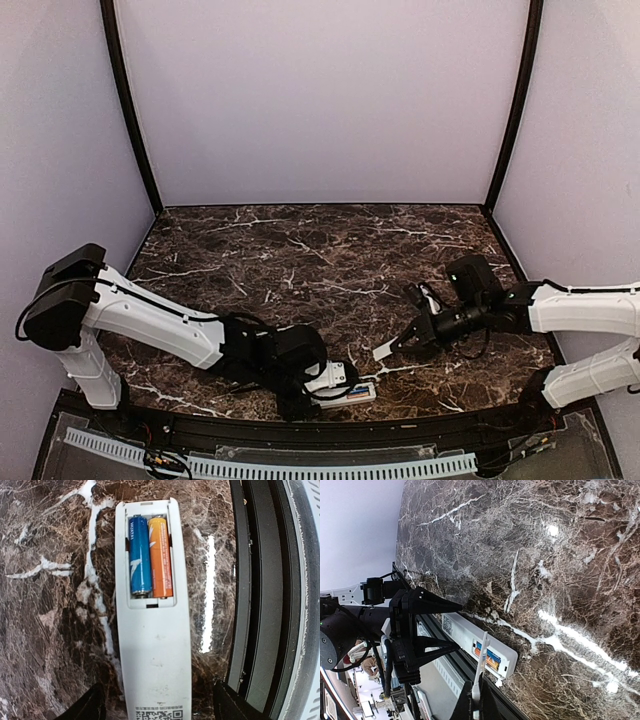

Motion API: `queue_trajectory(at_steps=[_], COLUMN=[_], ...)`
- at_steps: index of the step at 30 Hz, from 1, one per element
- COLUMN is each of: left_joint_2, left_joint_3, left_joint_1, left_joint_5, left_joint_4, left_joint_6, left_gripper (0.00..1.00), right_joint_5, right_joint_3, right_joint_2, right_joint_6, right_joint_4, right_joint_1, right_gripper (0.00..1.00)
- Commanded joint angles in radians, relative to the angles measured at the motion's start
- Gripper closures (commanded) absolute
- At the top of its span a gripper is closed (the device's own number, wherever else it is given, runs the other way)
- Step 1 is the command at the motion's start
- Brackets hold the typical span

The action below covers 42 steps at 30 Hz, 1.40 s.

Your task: Load the batteries into the remote control

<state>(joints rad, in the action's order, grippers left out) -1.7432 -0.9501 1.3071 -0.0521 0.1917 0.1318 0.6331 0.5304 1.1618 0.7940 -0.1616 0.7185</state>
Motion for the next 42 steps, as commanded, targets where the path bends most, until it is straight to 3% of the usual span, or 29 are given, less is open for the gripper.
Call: queue_trajectory(at_steps=[1,13,19,24,34,42], left_joint_2=[-0.013,-0.011,-0.004,-0.029,-0.130,-0.129], left_joint_3=[-0.009,0.016,0.022,-0.007,-0.074,-0.086], left_joint_1=[-0.006,-0.009,-0.009,-0.009,-0.021,-0.032], left_joint_5=[-0.009,0.041,0.077,0.104,0.127,0.077], left_joint_4=[0.035,0.042,0.038,0.023,-0.045,-0.026], left_joint_6=[-0.017,-0.158,-0.243,-0.279,-0.273,-0.253], left_gripper=[0.35,0.62,0.73,0.82,0.83,0.84], right_joint_5=[0.008,0.097,0.134,0.129,0.220,0.247], right_joint_3=[-0.005,-0.006,-0.142,-0.160,-0.126,-0.064], right_joint_2=[0.021,0.050,0.010,0.005,0.181,0.254], right_joint_6=[-0.011,-0.010,0.143,0.164,0.133,0.060], right_joint_4=[0.014,0.080,0.335,0.442,0.502,0.427], right_joint_1=[-0.008,-0.008,0.003,0.022,0.021,0.014], right_gripper=[1.00,1.00,1.00,1.00,1.00,1.00])
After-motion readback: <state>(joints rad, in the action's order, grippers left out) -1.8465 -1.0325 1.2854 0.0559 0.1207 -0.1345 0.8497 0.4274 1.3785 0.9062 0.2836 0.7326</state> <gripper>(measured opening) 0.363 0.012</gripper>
